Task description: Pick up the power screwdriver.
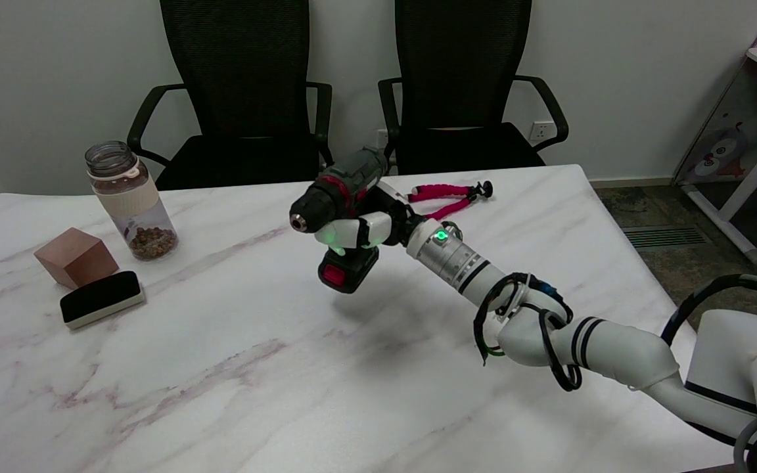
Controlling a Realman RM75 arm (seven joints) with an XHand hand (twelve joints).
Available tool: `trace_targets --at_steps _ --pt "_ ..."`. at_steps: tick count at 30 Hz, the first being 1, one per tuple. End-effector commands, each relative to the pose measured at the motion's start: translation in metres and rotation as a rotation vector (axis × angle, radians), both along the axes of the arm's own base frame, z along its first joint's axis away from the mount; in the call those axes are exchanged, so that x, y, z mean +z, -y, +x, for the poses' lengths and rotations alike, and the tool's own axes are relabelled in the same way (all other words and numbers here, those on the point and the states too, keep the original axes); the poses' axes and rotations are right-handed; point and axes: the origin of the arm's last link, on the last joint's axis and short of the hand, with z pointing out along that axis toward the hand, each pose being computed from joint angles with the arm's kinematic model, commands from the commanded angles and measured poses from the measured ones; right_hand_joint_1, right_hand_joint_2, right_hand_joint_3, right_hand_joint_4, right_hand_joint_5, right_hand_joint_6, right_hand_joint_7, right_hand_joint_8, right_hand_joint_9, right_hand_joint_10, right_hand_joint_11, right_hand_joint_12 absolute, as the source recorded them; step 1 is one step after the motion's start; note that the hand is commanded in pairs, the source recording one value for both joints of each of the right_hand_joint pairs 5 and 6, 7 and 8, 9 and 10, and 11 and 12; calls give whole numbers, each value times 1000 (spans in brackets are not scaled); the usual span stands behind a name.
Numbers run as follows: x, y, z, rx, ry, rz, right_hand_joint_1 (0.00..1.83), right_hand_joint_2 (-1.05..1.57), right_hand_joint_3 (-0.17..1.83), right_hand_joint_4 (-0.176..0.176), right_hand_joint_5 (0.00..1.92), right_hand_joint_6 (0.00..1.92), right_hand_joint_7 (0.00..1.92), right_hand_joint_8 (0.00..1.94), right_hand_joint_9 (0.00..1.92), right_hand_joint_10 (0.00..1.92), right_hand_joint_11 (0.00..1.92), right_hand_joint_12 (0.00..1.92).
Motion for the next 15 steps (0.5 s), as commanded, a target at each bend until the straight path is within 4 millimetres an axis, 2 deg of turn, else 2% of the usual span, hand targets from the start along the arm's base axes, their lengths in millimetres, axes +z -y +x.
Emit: trace_targets --at_steps 1,15 --pt "-9 6 47 100 1 38 1116 865 702 29 1920 1920 1920 1920 1920 1920 1714 1714" --pt "-3 13 64 116 46 6 1215 1437 679 47 1920 1920 1920 1920 1920 1920 1764 1764"
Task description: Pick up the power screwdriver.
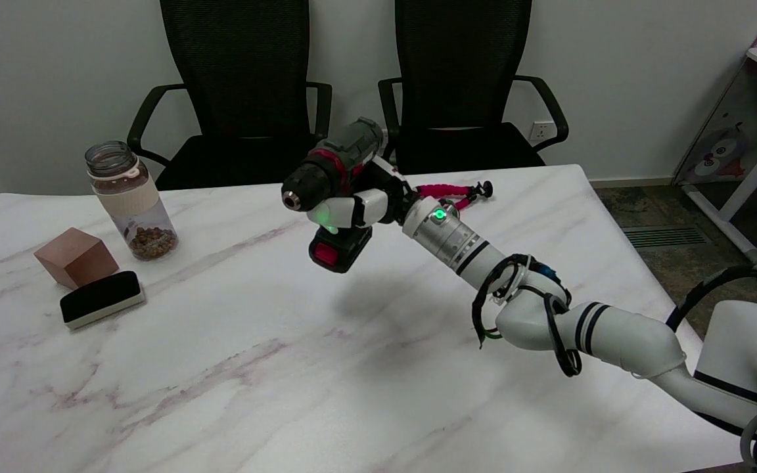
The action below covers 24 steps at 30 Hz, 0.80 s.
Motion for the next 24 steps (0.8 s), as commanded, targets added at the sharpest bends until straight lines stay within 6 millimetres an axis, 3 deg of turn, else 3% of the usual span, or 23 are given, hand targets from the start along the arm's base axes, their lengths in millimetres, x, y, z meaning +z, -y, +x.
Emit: trace_targets --at_steps 1,15,24 --pt "3 7 29 41 40 -16 1213 1474 659 48 1920 1920 1920 1920 1920 1920 1769 1769" --pt "12 12 29 -3 111 -57 1310 1571 552 58 1920 1920 1920 1920 1920 1920 1819 1819" --pt "32 17 34 -13 189 -120 1390 1571 808 59 1920 1920 1920 1920 1920 1920 1800 1800"
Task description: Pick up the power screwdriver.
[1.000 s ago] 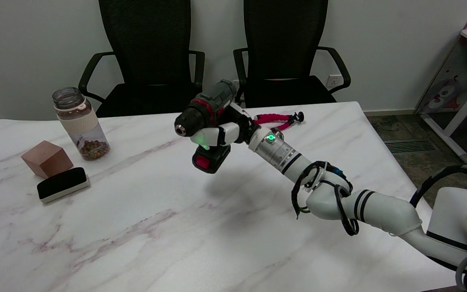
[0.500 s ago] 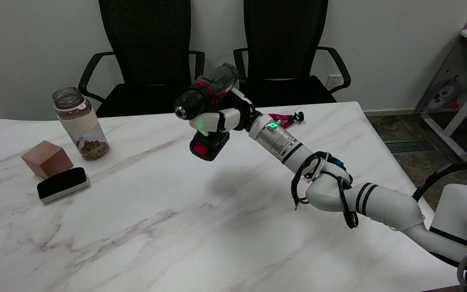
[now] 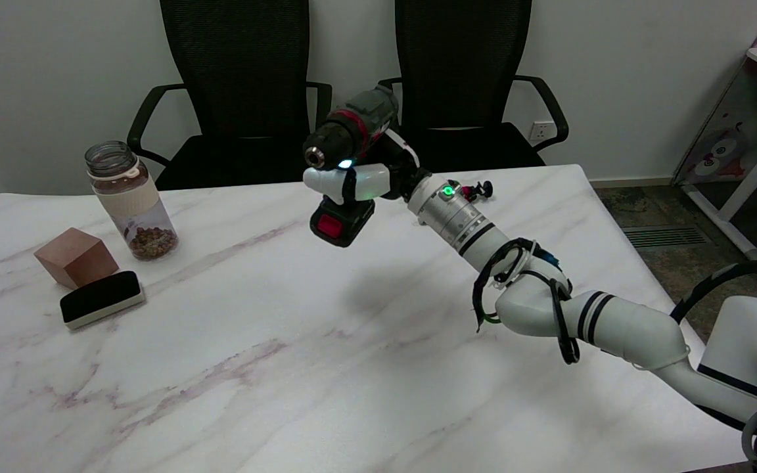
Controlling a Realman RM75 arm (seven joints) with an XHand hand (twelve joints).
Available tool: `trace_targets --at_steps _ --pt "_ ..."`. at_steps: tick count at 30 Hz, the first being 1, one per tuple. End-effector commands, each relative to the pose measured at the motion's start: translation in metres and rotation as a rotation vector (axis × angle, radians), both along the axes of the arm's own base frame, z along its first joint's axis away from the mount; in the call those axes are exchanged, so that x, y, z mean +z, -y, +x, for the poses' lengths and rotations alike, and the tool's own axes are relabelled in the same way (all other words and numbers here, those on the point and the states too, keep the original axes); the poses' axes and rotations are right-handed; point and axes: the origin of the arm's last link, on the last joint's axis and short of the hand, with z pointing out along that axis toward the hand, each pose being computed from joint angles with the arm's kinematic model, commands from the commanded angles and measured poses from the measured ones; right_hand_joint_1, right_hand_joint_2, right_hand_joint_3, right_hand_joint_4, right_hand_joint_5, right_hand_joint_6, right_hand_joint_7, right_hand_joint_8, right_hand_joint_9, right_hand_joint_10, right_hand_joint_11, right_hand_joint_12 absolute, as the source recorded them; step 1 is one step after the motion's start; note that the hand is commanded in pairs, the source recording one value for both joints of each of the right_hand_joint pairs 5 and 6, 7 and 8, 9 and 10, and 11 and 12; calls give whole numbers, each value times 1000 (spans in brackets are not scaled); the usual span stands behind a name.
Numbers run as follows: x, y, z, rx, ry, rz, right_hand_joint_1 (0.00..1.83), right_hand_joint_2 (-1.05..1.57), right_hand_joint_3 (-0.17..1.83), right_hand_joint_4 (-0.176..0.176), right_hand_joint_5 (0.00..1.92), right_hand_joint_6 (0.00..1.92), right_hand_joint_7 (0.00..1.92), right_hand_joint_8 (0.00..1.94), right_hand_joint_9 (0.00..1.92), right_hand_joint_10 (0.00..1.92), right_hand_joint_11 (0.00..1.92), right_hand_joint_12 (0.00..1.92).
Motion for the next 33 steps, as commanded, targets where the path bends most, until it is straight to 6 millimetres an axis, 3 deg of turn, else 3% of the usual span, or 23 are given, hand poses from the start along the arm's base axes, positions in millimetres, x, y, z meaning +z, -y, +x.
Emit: trace_targets --at_steps 1,20,33 --pt "23 8 10 -20 106 -75 1391 1571 804 59 1920 1920 1920 1920 1920 1920 1802 1802" --pt "6 14 40 23 127 -30 1319 1571 786 65 1920 1920 1920 1920 1920 1920 1920 1920" --pt "3 15 41 19 127 -25 1291 1571 770 67 1920 1920 1920 1920 1920 1920 1920 1920"
